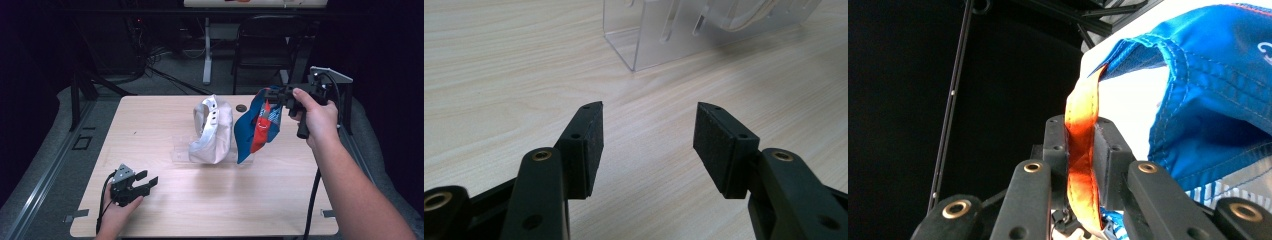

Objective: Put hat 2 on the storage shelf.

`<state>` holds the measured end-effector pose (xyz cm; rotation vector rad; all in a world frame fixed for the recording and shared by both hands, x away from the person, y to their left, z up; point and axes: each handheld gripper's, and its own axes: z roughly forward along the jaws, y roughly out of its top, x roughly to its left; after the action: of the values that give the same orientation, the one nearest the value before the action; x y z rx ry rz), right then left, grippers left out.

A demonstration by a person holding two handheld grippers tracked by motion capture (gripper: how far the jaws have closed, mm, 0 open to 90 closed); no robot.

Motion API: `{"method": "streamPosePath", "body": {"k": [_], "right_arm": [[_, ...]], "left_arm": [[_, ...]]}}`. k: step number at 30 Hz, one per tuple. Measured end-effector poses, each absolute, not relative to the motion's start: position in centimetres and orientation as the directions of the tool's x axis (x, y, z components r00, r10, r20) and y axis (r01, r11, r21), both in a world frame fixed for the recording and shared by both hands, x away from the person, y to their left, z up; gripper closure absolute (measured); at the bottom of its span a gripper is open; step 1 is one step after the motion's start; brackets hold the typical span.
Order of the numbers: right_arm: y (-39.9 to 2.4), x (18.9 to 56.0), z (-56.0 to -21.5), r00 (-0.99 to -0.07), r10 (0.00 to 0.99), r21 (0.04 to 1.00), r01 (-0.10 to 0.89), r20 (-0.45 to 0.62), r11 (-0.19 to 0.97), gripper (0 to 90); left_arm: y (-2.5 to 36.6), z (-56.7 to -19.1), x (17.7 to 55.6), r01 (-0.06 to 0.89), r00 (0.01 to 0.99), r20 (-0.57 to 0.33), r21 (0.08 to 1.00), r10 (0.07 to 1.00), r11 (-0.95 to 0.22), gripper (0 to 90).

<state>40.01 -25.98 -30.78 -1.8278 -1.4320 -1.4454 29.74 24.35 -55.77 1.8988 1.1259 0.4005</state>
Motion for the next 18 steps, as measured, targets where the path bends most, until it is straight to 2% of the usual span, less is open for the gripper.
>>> {"method": "streamPosePath", "body": {"k": [10, 18], "right_arm": [[-25.7, 41.5, -31.0, -0.034, 0.444, 0.249, 0.865, 0.895, -0.437, 78.4], [-25.2, 41.9, -30.0, -0.049, 0.457, 0.270, 0.860, 0.888, -0.433, 78.4]], "left_arm": [[24.5, -55.8, 29.8, 0.551, 0.540, -0.153, 0.807, 0.828, -0.211, 46.1], [24.5, -55.8, 29.8, 0.556, 0.537, -0.153, 0.803, 0.829, -0.213, 46.1]]}}
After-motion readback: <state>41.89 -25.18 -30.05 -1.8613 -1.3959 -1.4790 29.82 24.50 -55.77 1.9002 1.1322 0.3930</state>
